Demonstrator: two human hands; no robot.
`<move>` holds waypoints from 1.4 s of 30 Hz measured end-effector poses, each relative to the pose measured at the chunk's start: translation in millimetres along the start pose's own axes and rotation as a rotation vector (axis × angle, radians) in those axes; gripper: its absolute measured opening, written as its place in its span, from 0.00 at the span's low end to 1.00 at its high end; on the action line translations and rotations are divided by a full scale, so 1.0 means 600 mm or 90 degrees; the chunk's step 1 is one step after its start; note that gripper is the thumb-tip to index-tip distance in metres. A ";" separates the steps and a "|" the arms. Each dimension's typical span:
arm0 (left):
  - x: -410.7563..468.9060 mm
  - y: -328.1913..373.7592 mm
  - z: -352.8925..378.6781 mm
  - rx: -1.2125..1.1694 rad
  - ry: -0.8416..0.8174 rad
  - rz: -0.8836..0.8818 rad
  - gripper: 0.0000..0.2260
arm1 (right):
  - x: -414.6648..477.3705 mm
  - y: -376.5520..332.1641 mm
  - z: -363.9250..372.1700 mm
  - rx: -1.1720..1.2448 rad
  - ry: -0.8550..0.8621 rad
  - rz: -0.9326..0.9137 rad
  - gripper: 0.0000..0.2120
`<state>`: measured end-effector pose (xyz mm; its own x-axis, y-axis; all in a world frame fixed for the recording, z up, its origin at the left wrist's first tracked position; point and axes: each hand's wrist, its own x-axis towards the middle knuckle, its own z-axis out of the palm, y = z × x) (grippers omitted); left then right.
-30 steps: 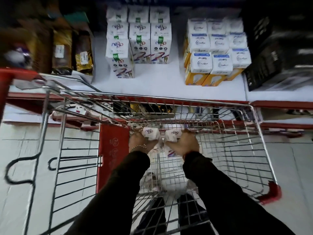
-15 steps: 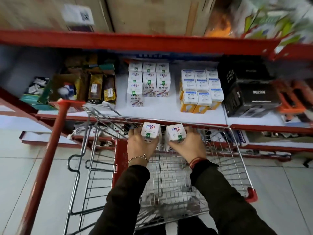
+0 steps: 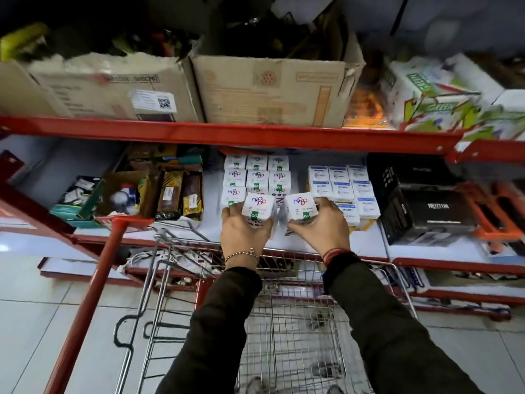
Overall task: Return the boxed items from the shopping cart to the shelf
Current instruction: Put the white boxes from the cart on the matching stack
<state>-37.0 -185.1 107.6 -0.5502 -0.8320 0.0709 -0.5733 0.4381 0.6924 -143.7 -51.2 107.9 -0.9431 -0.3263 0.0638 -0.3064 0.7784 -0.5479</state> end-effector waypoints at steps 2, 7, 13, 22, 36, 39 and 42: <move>0.014 0.004 0.020 -0.001 -0.019 -0.017 0.35 | 0.015 -0.003 0.010 -0.012 -0.018 0.002 0.43; 0.034 -0.001 0.075 0.020 -0.076 -0.090 0.37 | 0.036 -0.007 0.045 -0.042 -0.087 0.027 0.36; 0.046 -0.011 0.107 0.005 -0.085 -0.148 0.42 | 0.048 -0.002 0.088 -0.051 -0.113 0.050 0.39; 0.046 -0.031 0.113 -0.117 -0.082 -0.163 0.40 | 0.053 0.009 0.111 0.077 -0.149 0.106 0.36; 0.071 -0.013 0.114 -0.695 -0.162 -0.644 0.25 | 0.039 -0.017 0.116 0.984 -0.172 0.646 0.07; 0.080 -0.016 0.122 -0.682 -0.164 -0.648 0.24 | 0.049 -0.016 0.119 0.959 -0.177 0.643 0.07; 0.089 -0.022 0.131 -0.661 -0.154 -0.647 0.24 | 0.057 -0.013 0.123 0.952 -0.183 0.633 0.07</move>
<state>-106.5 -208.5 45.5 -0.3323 -0.5041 -0.7972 -0.1420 -0.8088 0.5706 -163.8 -107.8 53.0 -0.5832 -0.2910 -0.7584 0.8074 -0.3104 -0.5018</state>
